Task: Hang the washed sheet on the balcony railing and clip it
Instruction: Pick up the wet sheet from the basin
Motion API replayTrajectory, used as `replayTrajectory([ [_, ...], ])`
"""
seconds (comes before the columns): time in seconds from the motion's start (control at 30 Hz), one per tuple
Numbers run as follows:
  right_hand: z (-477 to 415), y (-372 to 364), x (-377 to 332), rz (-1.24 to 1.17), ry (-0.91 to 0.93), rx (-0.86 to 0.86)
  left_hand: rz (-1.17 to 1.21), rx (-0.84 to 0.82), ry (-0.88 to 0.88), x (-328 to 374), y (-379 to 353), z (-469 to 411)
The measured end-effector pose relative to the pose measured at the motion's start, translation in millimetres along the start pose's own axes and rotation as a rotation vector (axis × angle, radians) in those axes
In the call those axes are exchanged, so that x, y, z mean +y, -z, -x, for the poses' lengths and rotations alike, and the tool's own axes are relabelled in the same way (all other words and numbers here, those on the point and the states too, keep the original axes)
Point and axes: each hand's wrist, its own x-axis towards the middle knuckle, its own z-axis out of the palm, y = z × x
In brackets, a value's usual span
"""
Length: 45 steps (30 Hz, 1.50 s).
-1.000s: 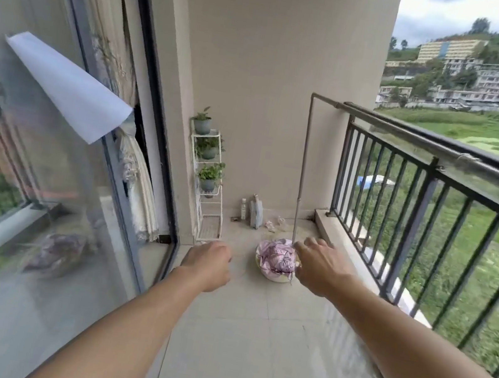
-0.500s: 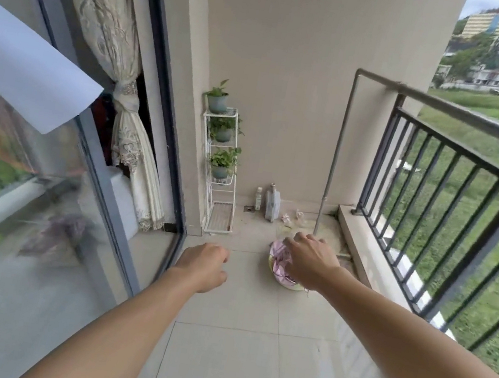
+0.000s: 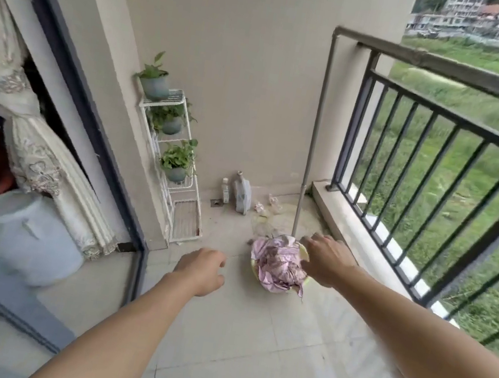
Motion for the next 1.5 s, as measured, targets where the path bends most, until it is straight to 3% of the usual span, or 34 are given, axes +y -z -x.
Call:
replayTrajectory([
  [0.33, -215, -101, 83, -0.133, -0.242, -0.192, -0.029, -0.144, -0.11, -19, 9, -237],
  [0.7, -387, -128, 102, -0.188, -0.329, -0.367, -0.063, -0.292, -0.174, -56, 39, -451],
  [0.83, -424, -158, 110, -0.232, -0.427, -0.406, -0.096, -0.373, -0.287, -61, 27, -532],
  [1.1, -463, -235, 104, -0.463, -0.878, -0.515, -0.234, -0.544, -0.533, -77, -11, -686],
  [1.5, -477, -388, 121, -0.684, -1.218, -0.589, -0.3, -0.754, -0.577, -29, -151, -801],
])
